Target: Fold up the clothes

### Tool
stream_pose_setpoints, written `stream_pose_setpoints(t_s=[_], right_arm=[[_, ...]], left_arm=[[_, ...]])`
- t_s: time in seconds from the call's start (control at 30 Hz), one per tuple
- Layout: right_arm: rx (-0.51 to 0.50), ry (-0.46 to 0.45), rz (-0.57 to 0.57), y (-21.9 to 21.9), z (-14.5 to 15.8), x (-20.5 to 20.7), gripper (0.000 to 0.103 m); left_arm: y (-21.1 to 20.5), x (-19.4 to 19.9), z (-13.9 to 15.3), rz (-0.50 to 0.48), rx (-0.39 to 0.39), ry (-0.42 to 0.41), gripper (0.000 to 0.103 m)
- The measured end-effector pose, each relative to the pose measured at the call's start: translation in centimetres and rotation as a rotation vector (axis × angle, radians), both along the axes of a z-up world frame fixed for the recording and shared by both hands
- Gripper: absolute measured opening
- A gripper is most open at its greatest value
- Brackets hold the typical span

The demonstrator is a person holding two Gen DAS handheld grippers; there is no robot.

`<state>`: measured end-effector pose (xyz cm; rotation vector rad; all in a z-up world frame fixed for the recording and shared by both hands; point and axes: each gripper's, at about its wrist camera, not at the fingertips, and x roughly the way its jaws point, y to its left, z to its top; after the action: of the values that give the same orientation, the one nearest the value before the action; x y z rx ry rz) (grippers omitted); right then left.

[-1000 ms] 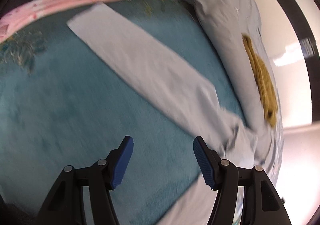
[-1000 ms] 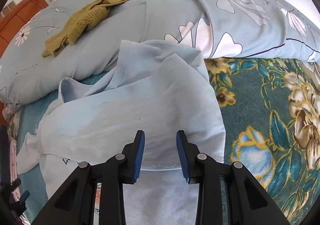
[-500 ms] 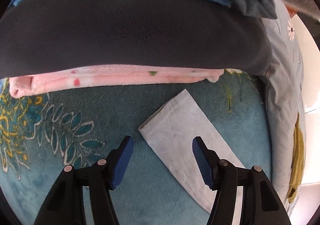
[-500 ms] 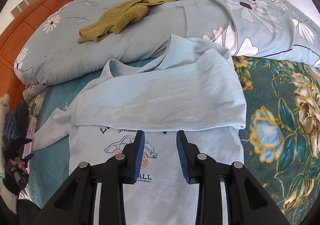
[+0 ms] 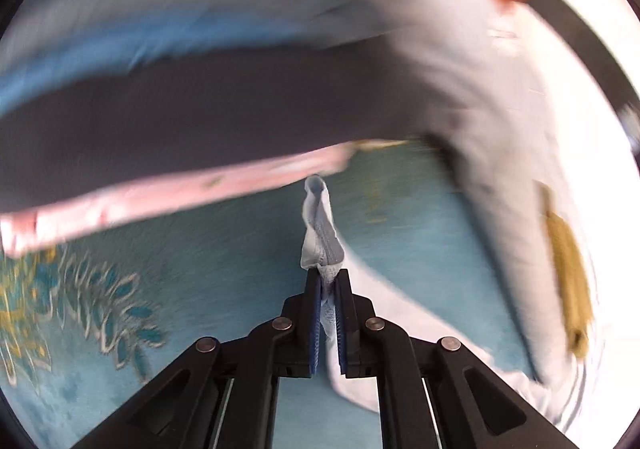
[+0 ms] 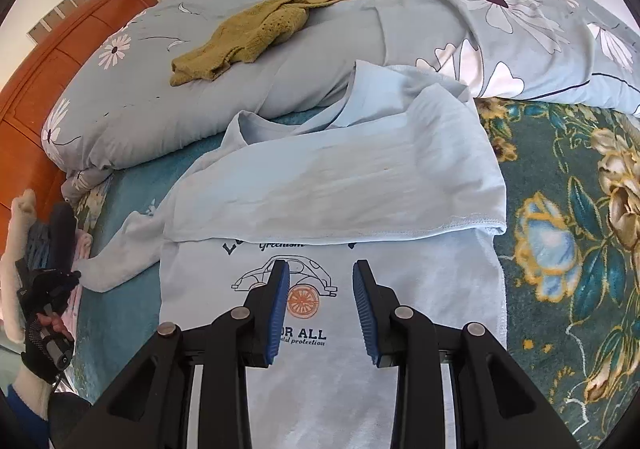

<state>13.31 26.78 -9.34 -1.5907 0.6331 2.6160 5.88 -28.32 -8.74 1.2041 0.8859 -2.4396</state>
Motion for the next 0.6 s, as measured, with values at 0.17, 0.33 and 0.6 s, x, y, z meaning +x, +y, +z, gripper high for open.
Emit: stream_pose_setpoints(t_s=[0.17,0.33,0.6], right_arm=[[-0.036,0.010,-0.050,2.0,-0.2,1.1,0.034],[-0.071,0.018,-0.090,3.9,-0.4,2.5,0.034],[-0.095,0.024,-0.186,8.2,-0.4,5.9,0.034]], left_arm=[[9.0,-0.6,5.1,-0.281,0.069,0.144,0.007],[19.9,-1.6,8.5,-0.564,0.179,0.201,0.007],[35.3,0.0,7.3,-0.853,0.200,0.087,0.007]])
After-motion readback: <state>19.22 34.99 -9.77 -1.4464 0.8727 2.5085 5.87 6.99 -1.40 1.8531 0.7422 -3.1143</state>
